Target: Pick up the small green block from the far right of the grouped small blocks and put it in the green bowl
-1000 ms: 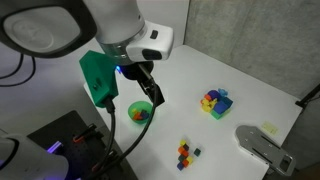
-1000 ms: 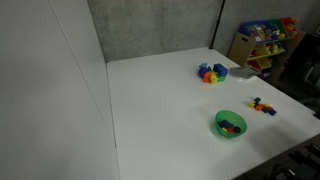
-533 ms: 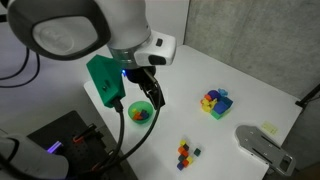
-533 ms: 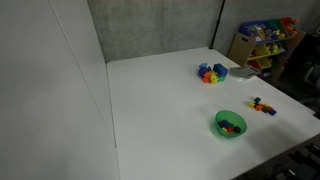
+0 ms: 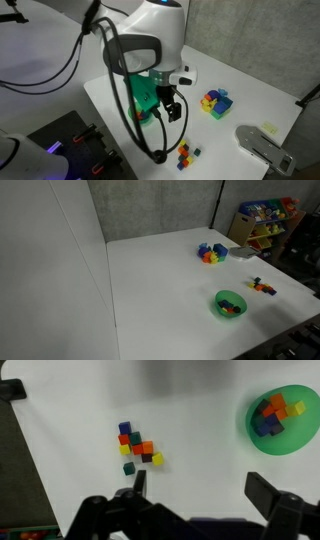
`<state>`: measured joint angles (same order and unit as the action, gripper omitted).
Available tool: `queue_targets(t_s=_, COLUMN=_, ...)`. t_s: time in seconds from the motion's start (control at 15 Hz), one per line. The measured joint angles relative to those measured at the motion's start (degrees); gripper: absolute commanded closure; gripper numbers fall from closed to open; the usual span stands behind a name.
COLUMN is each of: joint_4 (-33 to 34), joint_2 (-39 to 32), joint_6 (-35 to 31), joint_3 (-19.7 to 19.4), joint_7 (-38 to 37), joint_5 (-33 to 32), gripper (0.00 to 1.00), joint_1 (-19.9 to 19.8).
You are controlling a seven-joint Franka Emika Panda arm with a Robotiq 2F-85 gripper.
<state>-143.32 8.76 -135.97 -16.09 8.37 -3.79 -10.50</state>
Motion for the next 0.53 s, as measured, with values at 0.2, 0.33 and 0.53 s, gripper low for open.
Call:
queue_targets(t_s=0.2, joint_4=5.5, joint_2=-9.6, joint_6=-0.9, joint_3=0.0, joint_7=1.0, joint_5=1.3, gripper=0.00, joint_1=-0.3)
queue_targets(t_s=0.33, joint_4=9.4, joint_2=-15.3, joint_6=-1.2, joint_3=0.0, joint_7=2.1, joint_5=2.9, gripper=0.00, joint_1=-0.8)
queue_targets(t_s=0.53, joint_4=15.7, joint_2=-23.4, joint_6=-1.3, joint_3=0.7, joint_7=4.3, joint_5=5.9, gripper=0.00, joint_1=-2.7)
